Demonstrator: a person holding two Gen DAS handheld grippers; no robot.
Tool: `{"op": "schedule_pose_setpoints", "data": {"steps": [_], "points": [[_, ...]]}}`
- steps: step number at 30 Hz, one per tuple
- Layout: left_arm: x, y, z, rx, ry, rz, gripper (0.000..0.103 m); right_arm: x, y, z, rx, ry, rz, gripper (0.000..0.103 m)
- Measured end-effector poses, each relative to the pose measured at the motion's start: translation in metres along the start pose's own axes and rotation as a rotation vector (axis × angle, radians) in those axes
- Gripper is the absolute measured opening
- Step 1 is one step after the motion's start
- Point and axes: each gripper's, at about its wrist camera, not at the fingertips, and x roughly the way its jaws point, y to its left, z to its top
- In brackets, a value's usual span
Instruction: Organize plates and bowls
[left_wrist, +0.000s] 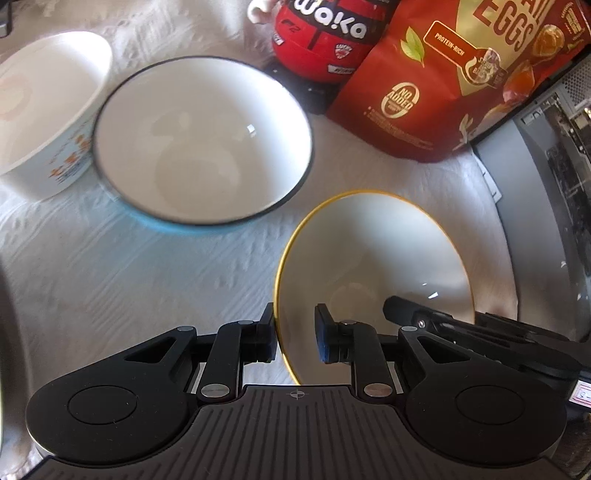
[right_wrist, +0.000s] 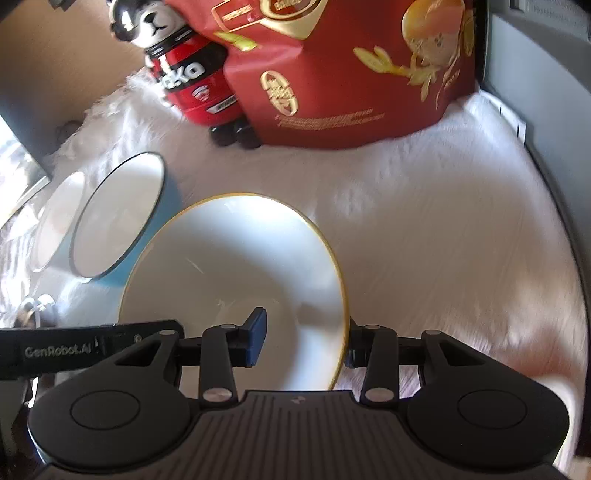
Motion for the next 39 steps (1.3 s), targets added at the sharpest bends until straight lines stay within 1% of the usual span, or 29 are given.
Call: {"op": "schedule_pose_setpoints", "data": {"steps": [7,11,18,21,26,30,34,38,39], "points": [[-0.032,0.032,-0.039,0.013,-0.005,0.002,0.022,-0.011,0.032,-0.033,-0.054,0.040,0.037,0.040],[-0.047,0.054,-0.054,-0.007,-0.007,0.007,0.022,-0.011,0.055,-0.050,-0.083,0.060,0.058,0.040],[-0.077,0.081,-0.073,-0.006,-0.055,0.038,0.023,-0.009,0.090,-0.072,-0.087,0.092,0.114,0.040],[-0.080,0.088,-0.074,0.011,-0.076,0.055,0.023,-0.007,0.104,-0.080,-0.097,0.091,0.117,0.040],[-0.080,0.098,-0.074,0.018,-0.083,0.045,0.023,-0.006,0.121,-0.082,-0.105,0.063,0.095,0.040],[-0.081,0.099,-0.073,0.044,-0.075,0.023,0.023,-0.005,0.125,-0.087,-0.111,0.038,0.058,0.040],[-0.085,0.103,-0.070,0.051,-0.053,0.002,0.022,-0.004,0.122,-0.089,-0.070,0.040,0.050,0.040],[-0.097,0.108,-0.069,0.070,-0.066,0.005,0.022,-0.013,0.122,-0.092,-0.050,0.005,0.033,0.040],[-0.100,0.109,-0.069,0.076,-0.073,-0.006,0.022,-0.017,0.124,-0.092,-0.049,-0.011,0.028,0.040]]}}
